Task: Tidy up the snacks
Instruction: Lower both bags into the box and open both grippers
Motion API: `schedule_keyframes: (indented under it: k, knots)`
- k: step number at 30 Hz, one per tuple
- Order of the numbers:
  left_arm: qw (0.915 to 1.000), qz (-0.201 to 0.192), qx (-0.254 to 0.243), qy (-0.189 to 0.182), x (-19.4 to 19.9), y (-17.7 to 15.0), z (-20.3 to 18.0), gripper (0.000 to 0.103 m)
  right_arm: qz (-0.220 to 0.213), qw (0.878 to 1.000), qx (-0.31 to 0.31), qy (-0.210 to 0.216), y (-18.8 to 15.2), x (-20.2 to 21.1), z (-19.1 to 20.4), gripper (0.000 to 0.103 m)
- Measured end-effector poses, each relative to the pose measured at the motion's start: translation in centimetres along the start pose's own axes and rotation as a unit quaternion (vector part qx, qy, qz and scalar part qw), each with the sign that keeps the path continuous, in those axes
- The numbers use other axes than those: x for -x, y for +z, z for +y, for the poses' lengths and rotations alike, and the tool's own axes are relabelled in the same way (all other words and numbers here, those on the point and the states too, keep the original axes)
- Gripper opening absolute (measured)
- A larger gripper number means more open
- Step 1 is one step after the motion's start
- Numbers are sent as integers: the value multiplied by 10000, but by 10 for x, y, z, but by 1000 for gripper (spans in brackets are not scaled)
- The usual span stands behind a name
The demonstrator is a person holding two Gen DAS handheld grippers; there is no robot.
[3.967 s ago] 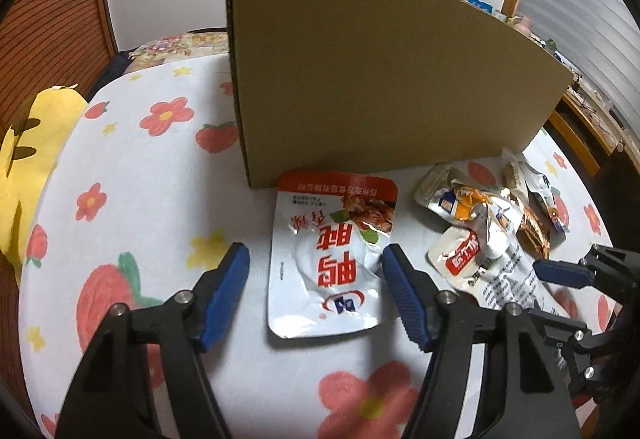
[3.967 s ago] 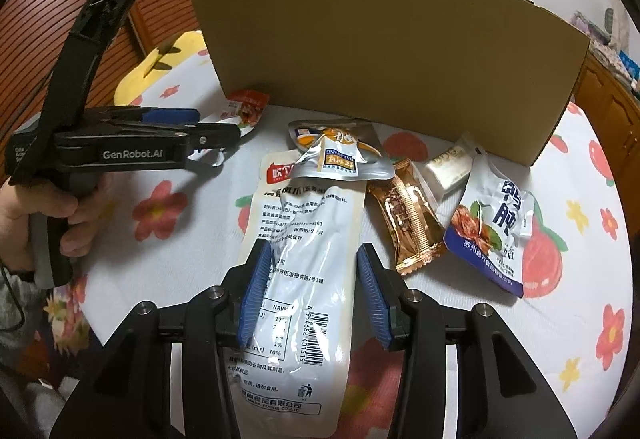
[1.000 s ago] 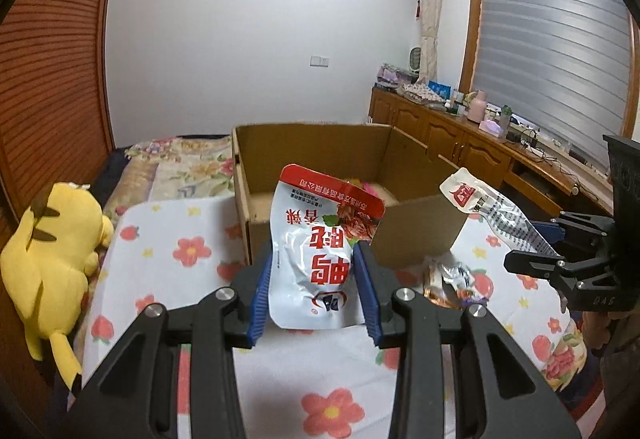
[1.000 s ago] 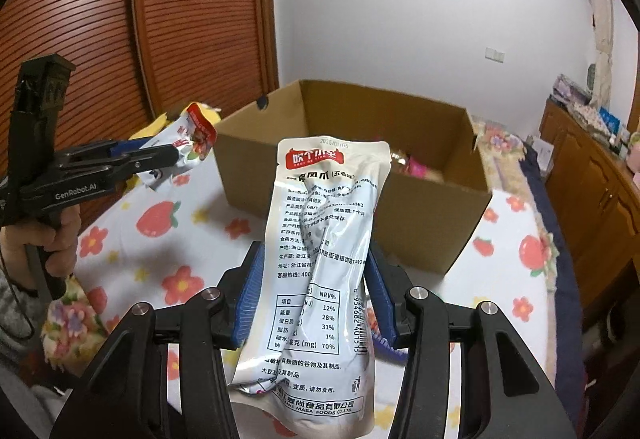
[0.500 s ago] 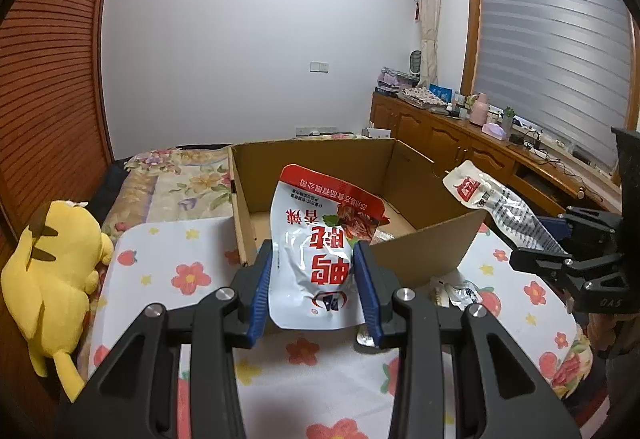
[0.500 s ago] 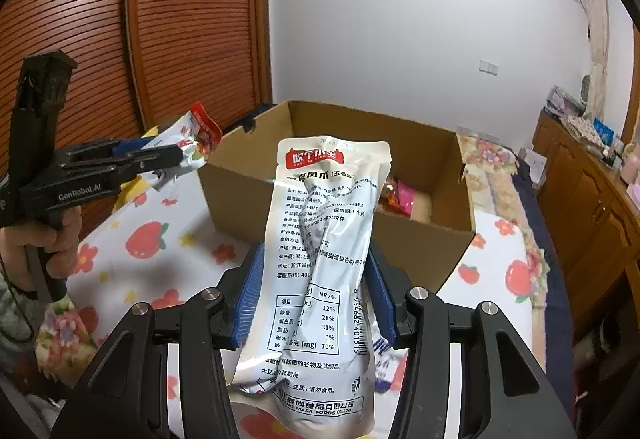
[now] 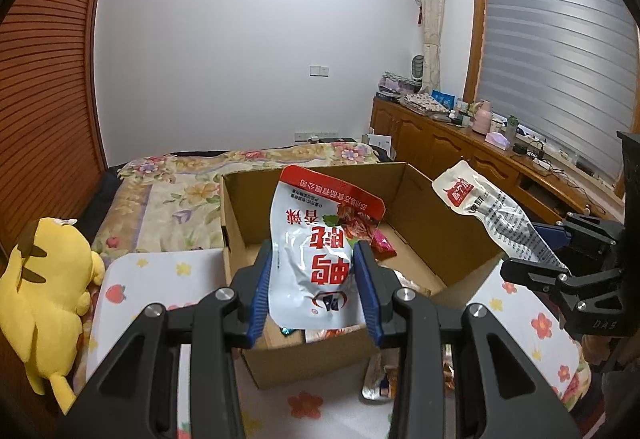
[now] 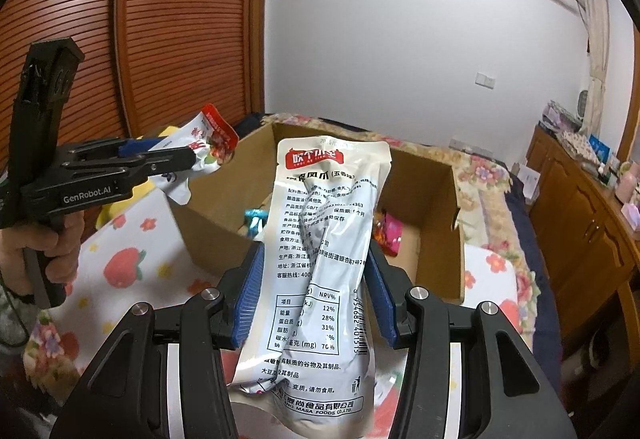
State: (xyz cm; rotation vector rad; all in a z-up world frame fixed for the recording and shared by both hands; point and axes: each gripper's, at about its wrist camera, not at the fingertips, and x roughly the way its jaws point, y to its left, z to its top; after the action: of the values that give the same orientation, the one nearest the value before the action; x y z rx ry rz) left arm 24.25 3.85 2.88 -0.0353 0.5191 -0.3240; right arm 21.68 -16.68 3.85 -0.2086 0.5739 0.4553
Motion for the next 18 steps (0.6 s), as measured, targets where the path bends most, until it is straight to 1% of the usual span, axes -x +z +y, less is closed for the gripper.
schedule_keyframes:
  k: [6, 18]
  knots:
    - [10000, 16, 10, 10, -18, 8, 1, 37, -20, 10000, 14, -17, 10, -15, -9, 49]
    - [9998, 192, 78, -27, -69, 21, 6, 37, 27, 9999, -108, 51, 27, -68, -42, 49]
